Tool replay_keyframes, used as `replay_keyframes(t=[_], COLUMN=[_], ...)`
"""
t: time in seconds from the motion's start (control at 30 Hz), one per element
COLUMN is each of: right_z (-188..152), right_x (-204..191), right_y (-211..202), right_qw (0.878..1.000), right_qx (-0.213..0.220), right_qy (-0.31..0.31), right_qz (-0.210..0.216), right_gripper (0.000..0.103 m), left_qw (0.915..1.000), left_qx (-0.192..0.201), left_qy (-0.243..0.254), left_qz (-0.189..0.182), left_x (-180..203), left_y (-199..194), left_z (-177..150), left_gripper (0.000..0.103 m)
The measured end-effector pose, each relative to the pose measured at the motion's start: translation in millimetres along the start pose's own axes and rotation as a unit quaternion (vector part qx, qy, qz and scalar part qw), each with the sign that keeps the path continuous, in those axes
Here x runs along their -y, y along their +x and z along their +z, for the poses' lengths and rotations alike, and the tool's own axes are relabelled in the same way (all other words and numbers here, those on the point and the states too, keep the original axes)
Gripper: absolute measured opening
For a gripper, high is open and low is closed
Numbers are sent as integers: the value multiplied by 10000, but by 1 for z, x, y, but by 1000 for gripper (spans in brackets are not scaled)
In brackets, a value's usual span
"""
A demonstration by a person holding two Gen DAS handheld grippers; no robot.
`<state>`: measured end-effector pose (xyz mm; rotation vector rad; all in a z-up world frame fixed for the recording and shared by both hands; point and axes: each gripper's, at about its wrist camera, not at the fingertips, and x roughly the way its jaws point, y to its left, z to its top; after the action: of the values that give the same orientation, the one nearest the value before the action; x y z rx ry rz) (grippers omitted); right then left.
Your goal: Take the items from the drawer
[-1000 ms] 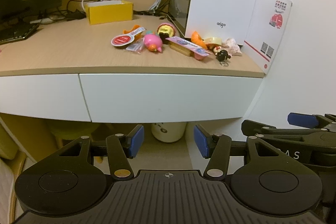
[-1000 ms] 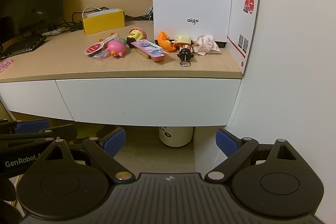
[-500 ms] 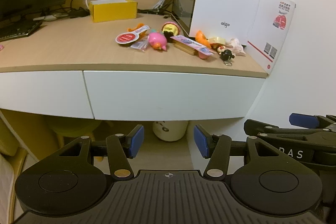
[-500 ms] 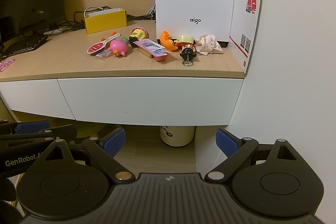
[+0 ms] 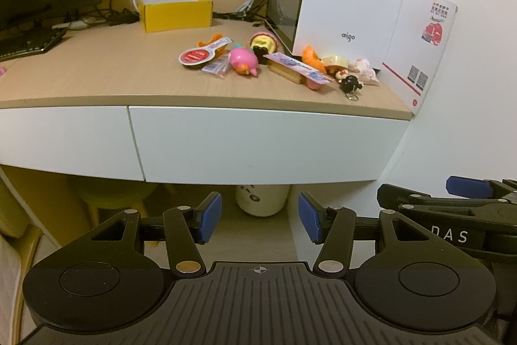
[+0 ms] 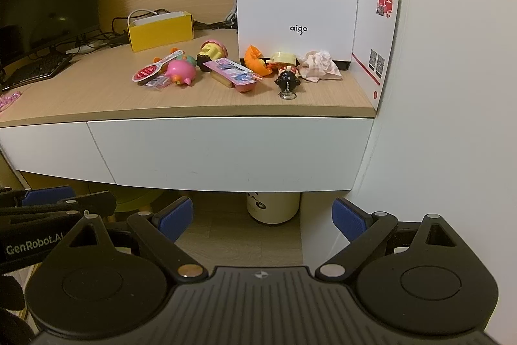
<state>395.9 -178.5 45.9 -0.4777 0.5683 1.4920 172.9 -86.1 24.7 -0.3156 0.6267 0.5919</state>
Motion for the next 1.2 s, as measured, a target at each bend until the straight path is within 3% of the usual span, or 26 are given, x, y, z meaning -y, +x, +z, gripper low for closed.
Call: replay_keyframes(t=[1.2], right_z=[-1], right_x=[0], right_y=[2], right_qw=[9999], right_qx=[-44], right_qy=[93], right_qz=[-42], right_gripper=[94], left_qw=[10000], left_qx=[-39], left_qy=[-59], left_qz=[48], left_x=[3], left_y=[4], left_z=[-2], left_gripper=[57])
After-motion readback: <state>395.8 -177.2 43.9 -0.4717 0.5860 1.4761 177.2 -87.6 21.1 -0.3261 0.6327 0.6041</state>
